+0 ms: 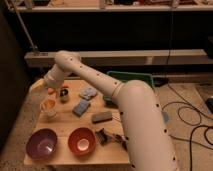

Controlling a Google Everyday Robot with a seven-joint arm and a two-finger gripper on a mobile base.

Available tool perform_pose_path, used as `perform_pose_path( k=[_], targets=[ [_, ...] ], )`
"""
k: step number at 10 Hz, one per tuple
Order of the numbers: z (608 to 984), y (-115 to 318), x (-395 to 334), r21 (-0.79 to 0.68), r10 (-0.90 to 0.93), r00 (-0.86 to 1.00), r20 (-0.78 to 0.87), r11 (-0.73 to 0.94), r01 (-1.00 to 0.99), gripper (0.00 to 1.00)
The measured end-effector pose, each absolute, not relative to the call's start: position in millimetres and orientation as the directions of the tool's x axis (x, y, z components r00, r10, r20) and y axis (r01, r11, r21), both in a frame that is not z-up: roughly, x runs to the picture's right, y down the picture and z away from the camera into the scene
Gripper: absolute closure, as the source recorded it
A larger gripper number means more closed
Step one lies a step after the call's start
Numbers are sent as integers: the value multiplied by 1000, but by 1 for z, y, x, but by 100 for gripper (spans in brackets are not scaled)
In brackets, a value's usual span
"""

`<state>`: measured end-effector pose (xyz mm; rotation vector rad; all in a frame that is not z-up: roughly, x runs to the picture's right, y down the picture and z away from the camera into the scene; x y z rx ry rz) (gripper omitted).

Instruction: Wipe red bowl with brush

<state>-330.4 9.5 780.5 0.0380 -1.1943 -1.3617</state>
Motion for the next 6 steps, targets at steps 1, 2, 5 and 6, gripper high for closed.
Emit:
perform_pose_path(
  k=[1,2,5,6],
  targets=[
    [781,10,-331,634,-747,-238,621,300,713,20],
    [780,9,-330,634,-747,-238,621,300,713,20],
    [782,11,-330,633,-746,-238,622,301,713,20],
    [781,10,-331,633,-746,-238,622,301,713,20]
  ],
)
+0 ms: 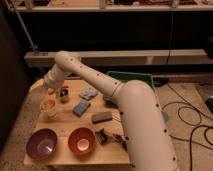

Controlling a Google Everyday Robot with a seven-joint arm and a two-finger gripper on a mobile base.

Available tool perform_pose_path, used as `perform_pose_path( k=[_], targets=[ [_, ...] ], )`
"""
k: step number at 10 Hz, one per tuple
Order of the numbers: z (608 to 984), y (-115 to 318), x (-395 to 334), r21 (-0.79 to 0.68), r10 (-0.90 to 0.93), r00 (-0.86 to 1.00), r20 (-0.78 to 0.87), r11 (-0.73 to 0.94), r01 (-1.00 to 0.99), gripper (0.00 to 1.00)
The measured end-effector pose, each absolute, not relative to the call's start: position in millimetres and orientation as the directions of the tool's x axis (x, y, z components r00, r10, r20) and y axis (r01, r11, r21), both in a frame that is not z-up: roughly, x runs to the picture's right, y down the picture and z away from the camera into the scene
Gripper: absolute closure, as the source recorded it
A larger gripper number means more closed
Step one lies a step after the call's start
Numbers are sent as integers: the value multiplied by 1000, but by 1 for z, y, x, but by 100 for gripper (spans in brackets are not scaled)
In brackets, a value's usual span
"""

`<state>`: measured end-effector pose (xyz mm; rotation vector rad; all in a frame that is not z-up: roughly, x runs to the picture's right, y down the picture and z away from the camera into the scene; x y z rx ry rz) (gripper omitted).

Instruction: Wipe red bowl with brush

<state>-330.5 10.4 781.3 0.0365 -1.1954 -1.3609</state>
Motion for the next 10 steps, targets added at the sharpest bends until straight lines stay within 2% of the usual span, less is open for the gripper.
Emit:
perform_pose_path(
  k=[2,4,10],
  targets=[
    [781,9,-329,632,-746,-240,621,296,716,20],
    [774,-1,-327,644,-743,-300,598,223,732,20],
    [696,-57,-289,719,-669,-550,500,-32,694,20]
  ],
)
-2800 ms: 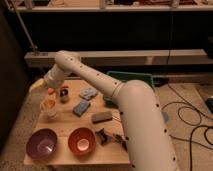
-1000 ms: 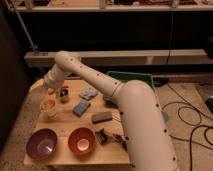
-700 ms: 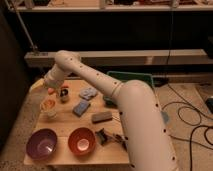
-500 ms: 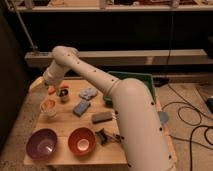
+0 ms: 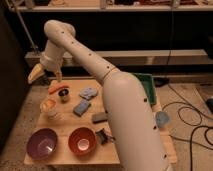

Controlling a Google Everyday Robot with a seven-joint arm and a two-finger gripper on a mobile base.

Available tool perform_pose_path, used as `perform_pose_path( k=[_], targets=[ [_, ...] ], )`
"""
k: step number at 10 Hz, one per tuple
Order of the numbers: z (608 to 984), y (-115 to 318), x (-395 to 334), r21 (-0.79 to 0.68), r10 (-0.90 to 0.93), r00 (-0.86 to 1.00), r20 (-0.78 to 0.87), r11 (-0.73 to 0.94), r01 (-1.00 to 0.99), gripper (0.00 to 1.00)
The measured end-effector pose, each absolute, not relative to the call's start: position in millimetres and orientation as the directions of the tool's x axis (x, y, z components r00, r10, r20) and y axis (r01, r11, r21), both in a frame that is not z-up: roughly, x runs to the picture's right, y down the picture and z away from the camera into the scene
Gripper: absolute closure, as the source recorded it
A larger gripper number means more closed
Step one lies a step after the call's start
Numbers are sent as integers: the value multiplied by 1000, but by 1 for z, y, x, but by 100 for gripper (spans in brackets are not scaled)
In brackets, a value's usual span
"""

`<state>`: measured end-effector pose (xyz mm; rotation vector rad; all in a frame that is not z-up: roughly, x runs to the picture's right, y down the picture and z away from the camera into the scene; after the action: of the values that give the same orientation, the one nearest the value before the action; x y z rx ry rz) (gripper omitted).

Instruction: Wipe red bowl with brush

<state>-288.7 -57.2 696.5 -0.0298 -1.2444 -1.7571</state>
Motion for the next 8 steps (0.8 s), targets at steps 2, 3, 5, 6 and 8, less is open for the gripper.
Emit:
perform_pose_path(
  k=[2,3,5,6,8],
  targets=[
    [692,-61,-287,719,-659,-562,500,-46,693,20],
    [695,-55,-289,705,-643,-572,510,-68,706,20],
    [697,-27,-284,651,-618,-590,520,-161,742,20],
    [696,-19,-278,636,-618,-593,517,-187,749,20],
    [683,-1,-268,609,-620,-609,495,-252,752,20]
  ],
)
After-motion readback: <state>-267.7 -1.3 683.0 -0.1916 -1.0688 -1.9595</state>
